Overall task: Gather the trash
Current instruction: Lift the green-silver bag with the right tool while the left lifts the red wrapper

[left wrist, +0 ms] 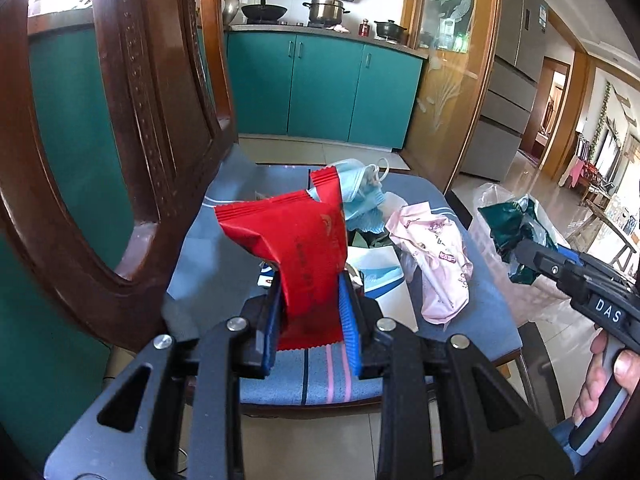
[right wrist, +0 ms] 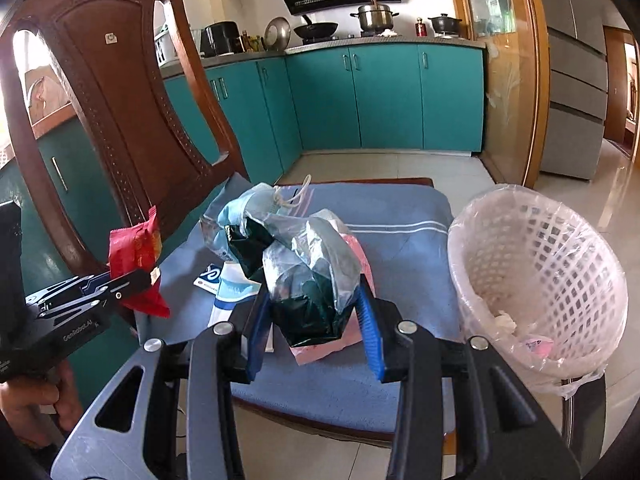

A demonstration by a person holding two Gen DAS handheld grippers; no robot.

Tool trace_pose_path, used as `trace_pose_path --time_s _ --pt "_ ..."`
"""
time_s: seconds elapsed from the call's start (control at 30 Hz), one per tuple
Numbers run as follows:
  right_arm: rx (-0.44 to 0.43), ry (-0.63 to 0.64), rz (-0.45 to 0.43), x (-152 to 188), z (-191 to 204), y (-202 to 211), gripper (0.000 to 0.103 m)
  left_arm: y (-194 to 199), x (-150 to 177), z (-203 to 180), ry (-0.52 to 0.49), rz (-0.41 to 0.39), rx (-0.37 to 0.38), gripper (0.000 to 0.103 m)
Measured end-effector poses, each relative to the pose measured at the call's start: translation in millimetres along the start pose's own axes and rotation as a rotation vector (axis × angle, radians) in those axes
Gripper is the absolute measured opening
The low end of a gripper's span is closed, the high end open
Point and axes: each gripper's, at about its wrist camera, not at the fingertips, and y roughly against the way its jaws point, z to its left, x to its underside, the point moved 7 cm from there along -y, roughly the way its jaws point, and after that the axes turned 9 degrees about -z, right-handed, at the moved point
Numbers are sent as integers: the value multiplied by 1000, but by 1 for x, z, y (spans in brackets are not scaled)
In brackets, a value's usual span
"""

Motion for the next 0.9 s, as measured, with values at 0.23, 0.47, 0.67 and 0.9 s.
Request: trace_pose_path --time_s 0.23,0.47,0.67,0.9 --pt "-1 10 1 2 4 4 40 -2 1 1 -3 5 -1 28" --pt "-5 24 8 3 6 4 40 -3 2 1 -7 11 -5 28" --pt "-2 30 12 4 6 3 40 -3 2 1 -7 11 -5 28" --pt "-2 34 12 4 6 3 40 -4 3 0 -8 14 -3 28"
